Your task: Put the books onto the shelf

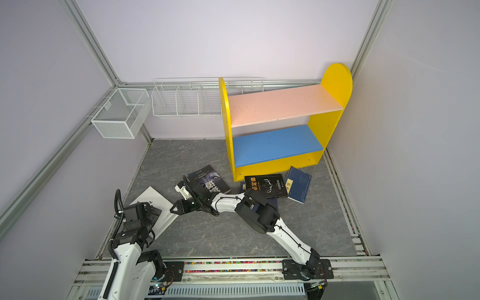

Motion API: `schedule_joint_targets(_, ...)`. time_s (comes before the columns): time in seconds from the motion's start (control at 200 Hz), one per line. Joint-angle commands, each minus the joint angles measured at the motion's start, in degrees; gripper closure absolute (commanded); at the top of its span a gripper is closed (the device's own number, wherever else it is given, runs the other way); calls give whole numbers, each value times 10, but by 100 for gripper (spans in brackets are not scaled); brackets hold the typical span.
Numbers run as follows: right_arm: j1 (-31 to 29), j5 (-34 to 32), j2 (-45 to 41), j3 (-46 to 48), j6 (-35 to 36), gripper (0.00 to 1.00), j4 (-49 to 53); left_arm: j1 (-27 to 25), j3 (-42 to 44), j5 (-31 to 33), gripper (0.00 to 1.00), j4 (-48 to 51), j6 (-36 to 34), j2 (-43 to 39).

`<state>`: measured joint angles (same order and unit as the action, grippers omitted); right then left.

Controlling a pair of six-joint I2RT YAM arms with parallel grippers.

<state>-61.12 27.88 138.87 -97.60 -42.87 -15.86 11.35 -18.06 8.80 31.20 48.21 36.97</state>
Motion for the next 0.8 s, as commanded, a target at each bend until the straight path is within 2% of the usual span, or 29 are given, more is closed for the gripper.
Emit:
schedule_joint_targets(0.0, -4, 26, 2, -11, -23, 63, -23, 2, 4, -41, 1, -35, -15, 6)
schedule_joint_targets(0.34, 8, 7, -22, 4, -44, 88, -10, 1, -1, -60, 1, -27, -27, -5)
schedule_joint_targets(0.435, 14, -2, -41, 23, -52, 92, -10, 1, -10, -67, 1, -15, -34, -16)
schedule_joint_targets(0.66, 39, -11, -116, 82, -81, 93, -10, 1, -68, -94, 1, 32, -59, -49)
schedule_joint_targets(0.795, 57, -9, -176, 121, -103, 93, -14, 1, -106, -142, 1, 44, -68, -61)
